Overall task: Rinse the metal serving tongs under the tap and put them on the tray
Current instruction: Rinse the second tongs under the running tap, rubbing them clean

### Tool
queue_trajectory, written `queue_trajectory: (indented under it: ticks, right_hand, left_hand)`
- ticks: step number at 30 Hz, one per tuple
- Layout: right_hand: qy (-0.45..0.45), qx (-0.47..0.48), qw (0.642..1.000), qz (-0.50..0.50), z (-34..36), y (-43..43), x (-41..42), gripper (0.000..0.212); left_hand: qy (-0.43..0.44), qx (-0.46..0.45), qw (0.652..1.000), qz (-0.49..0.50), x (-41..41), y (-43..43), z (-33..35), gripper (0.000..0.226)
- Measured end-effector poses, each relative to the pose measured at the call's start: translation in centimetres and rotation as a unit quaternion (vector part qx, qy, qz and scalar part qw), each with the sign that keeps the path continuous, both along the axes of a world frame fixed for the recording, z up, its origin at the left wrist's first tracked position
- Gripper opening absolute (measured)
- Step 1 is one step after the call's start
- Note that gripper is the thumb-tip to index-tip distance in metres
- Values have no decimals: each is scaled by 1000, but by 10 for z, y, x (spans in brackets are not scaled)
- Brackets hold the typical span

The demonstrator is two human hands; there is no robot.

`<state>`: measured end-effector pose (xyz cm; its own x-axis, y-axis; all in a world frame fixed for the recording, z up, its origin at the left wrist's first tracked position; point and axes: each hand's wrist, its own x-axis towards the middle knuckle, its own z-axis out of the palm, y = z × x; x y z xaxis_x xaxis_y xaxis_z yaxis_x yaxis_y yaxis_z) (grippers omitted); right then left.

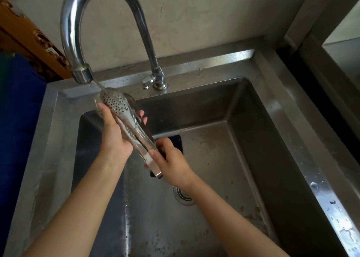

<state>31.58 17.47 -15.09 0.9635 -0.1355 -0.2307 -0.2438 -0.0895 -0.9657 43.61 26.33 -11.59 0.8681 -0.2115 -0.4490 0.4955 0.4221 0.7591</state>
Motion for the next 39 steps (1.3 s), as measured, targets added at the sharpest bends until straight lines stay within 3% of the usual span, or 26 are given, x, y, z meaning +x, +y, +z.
queue_trajectory:
  ticks: [8,11,16,19,22,24,27,29,32,35,37,39]
  right_hand:
    - [6,51,998,41,12,2,-1,33]
    - [23,113,993,30,16,0,3,32]
    - [16,109,994,-13,11,-2,7,25]
    - [7,119,993,-6,10,-4,6,22]
    - [-2,131,991,11,11,-4,6,24]
    - [-5,128,991,23,11,-5,5,27]
    - [8,131,990,58,10,-8,1,27]
    - [25,123,989,76,13,-7,-1,28]
    - [16,11,1000,18,18,-9,9,38]
    - [-131,-55,985,-98,46,-11,38,33]
    - [-221,-96,967,-80,62,-2,60,30]
    - [-174,-167,970,-14,67,7,78,39]
  left_hand:
    - [-32,3,999,6,6,-5,-2,64]
    - [-93,40,995,-3,1,-10,0,51]
    - [-163,202,966,-18,3,-8,15,24]
    - [-225,226,948,3,2,-7,27,5]
    - [-232,248,940,38,2,-3,29,10]
    - [-207,187,960,13,2,-1,33,16]
    - [-149,-18,984,-98,3,1,35,18]
    - [-116,-40,986,-117,4,2,36,22]
    - [-70,-31,995,-66,3,0,36,23]
    - [-41,-18,998,-38,-8,-5,31,21]
    - [-17,-38,998,-36,-20,-12,30,24]
    - [8,-81,996,-32,-29,-19,36,37]
